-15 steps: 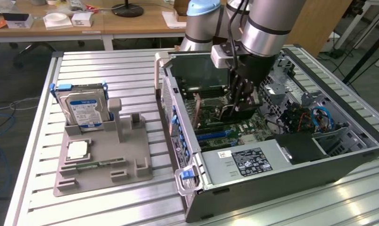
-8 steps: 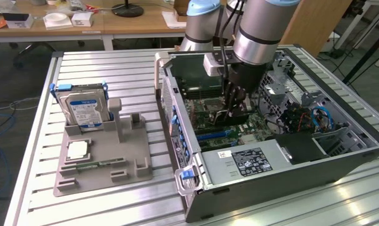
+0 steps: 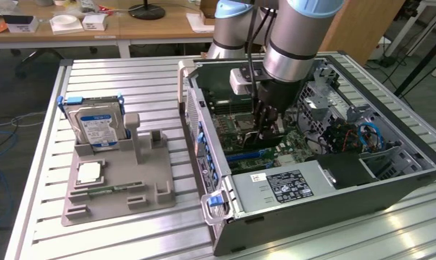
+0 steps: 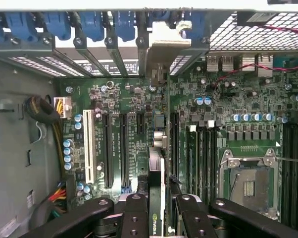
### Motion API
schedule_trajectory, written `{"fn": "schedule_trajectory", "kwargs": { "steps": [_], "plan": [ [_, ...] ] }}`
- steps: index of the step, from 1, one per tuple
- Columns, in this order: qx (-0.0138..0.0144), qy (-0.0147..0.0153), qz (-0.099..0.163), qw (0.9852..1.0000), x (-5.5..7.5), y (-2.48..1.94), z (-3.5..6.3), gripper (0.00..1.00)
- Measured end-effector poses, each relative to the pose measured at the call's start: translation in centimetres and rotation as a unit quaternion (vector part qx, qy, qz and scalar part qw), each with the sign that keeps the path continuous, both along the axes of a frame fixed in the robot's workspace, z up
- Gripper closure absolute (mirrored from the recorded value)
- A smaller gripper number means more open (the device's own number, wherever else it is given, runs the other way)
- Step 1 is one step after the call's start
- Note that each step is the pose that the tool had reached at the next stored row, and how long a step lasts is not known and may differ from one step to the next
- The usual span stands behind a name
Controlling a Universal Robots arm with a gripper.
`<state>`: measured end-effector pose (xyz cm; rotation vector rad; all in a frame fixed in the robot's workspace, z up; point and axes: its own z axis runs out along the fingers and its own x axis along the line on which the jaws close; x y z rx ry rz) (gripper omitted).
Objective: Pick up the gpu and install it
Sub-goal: 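Insert the gpu into the slot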
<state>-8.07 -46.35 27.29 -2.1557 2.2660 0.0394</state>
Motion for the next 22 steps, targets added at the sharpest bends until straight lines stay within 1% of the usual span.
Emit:
{"fn": "schedule_trajectory", "kwargs": {
  "steps": [10, 11, 14, 15, 22],
  "plan": [
    [-0.0001, -0.0001, 0.001, 1.0, -0.2, 0.0, -0.17, 0.74],
    [0.0001, -0.0006, 0.001, 1.0, -0.2, 0.0, -0.22, 0.74],
    [-0.0001, -0.0044, 0.001, 1.0, -0.2, 0.0, -0.51, 0.74],
    [-0.0001, -0.0051, 0.001, 1.0, -0.2, 0.0, -0.61, 0.74],
    [-0.0004, -0.0067, 0.001, 1.0, -0.5, 0.0, -1.14, 0.74]
  ]
}}
